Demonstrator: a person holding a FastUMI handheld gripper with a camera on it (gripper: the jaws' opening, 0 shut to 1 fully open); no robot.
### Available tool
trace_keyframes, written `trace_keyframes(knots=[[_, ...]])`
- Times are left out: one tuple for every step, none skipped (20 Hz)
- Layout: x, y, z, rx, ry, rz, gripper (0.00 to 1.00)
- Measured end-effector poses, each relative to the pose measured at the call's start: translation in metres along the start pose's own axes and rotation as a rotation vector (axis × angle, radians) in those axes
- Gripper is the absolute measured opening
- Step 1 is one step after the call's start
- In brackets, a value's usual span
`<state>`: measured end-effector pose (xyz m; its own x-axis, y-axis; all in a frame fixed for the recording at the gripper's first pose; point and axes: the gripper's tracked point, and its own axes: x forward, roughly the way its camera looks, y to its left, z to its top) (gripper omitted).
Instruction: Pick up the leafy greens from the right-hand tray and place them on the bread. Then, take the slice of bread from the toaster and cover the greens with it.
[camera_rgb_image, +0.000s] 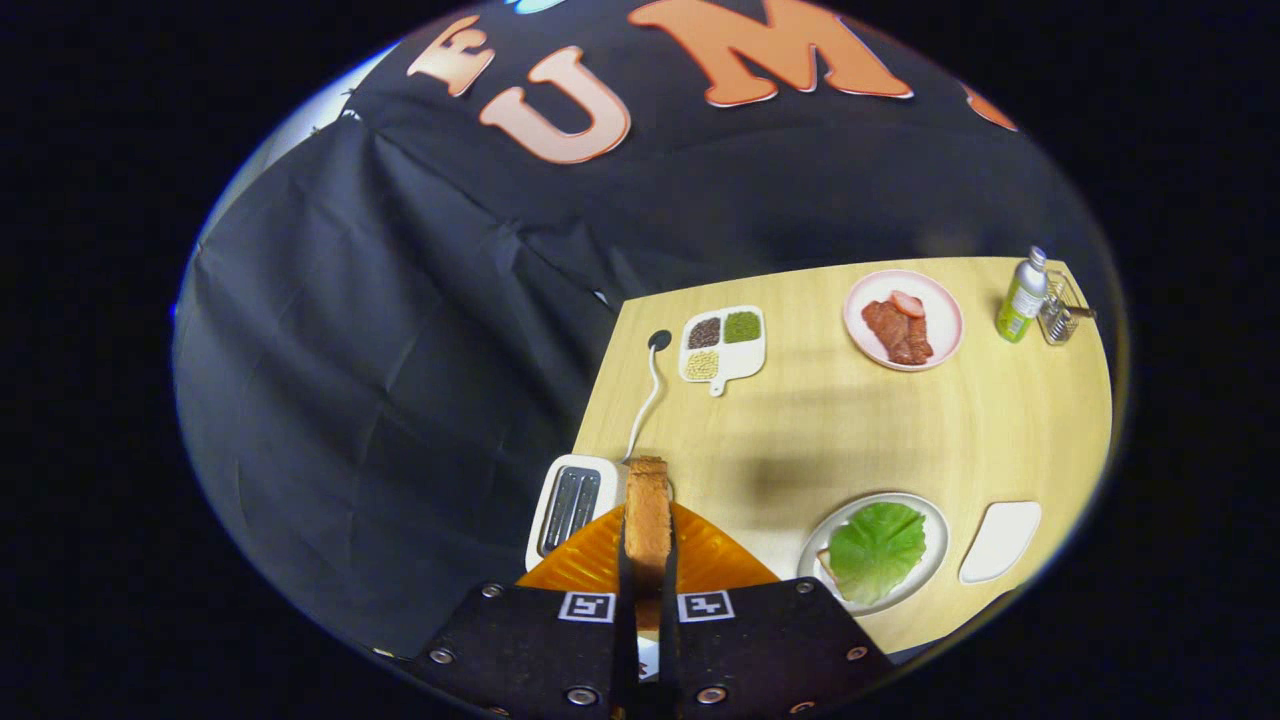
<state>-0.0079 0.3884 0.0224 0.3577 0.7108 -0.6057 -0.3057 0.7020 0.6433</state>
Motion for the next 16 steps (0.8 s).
trace_keyframes(knots=[[-0.005, -0.017, -0.004, 0.020, -0.006, 0.015, 0.08], [-0.011, -0.028, -0.004, 0.045, -0.016, 0.047, 0.08], [-0.015, -0.041, -0.007, 0.074, -0.018, 0.073, 0.08], [-0.019, -0.050, -0.011, 0.101, -0.024, 0.102, 0.08], [-0.022, -0.061, -0.016, 0.120, -0.030, 0.121, 0.09], [-0.027, -0.069, -0.026, 0.131, -0.033, 0.145, 0.08], [-0.028, -0.080, -0.030, 0.144, -0.033, 0.159, 0.08], [-0.030, -0.086, -0.035, 0.155, -0.030, 0.184, 0.08], [-0.029, -0.094, -0.037, 0.167, -0.034, 0.200, 0.08], [-0.028, -0.102, -0.040, 0.175, -0.042, 0.223, 0.08], [-0.027, -0.112, -0.044, 0.187, -0.045, 0.237, 0.08], [-0.023, -0.118, -0.047, 0.198, -0.047, 0.259, 0.08], [-0.020, -0.125, -0.054, 0.215, -0.046, 0.277, 0.08], [-0.016, -0.131, -0.061, 0.230, -0.039, 0.299, 0.08], [-0.011, -0.138, -0.068, 0.246, -0.032, 0.308, 0.08], [-0.005, -0.145, -0.076, 0.257, -0.021, 0.318, 0.08]])
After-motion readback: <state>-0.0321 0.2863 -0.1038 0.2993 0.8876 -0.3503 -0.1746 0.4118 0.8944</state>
